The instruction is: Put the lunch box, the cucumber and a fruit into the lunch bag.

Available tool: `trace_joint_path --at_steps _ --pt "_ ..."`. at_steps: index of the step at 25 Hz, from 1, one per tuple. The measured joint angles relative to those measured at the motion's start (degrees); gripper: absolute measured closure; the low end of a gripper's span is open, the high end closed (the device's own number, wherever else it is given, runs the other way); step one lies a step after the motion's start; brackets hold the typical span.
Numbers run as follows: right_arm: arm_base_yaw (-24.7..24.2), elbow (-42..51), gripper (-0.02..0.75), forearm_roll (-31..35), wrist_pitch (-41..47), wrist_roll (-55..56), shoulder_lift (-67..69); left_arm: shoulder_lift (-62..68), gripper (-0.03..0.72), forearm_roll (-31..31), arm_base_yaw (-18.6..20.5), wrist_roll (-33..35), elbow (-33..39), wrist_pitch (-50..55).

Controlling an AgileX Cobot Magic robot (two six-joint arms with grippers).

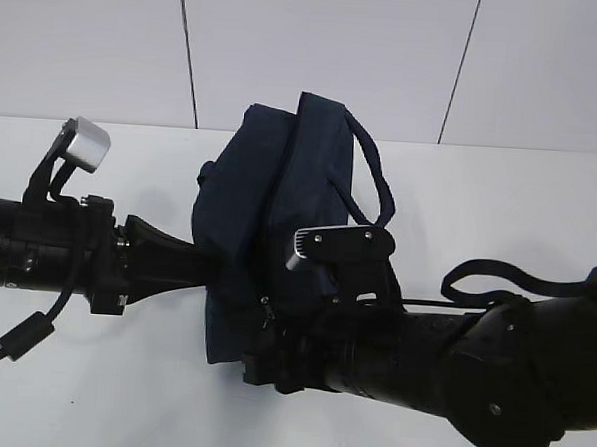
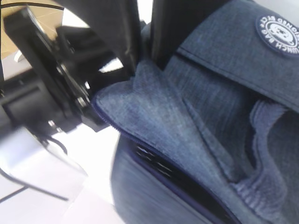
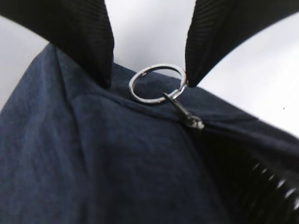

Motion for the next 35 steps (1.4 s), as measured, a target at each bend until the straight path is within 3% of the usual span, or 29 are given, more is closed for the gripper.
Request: trace_joint_path --at_steps 12,16,21,23,26,32,35 --pt "-0.8 -0.5 0.35 0.0 0.0 0.0 0.0 0.0 0.679 -0.1 0.0 0.0 0.0 -0.1" --pt "-0.8 -0.6 0.445 0.0 0.0 0.0 0.0 0.0 0.679 -0.1 0.0 0.0 0.0 -0.1" --pt "-0.8 -0.6 0.477 0.0 0.0 0.0 0.0 0.0 0.679 -0.1 0.0 0.0 0.0 -0.1" --pt "-0.8 -0.7 0.554 0.0 -0.1 0.0 0.0 0.0 0.679 -0.1 0.0 0.0 0.0 -0.1" --pt "-0.8 -0.7 0.591 -0.1 -0.6 0.0 0.0 0.0 0.679 -0.1 0.0 0.0 0.0 -0.2" --pt "-0.8 -1.0 0.598 -0.6 2.2 0.0 -0.3 0.0 0.679 -0.1 0.0 0.0 0.0 -0.4" --pt "-0.8 -1.0 0.528 -0.6 9.0 0.0 -2.7 0.0 0.679 -0.1 0.0 0.0 0.0 -0.4"
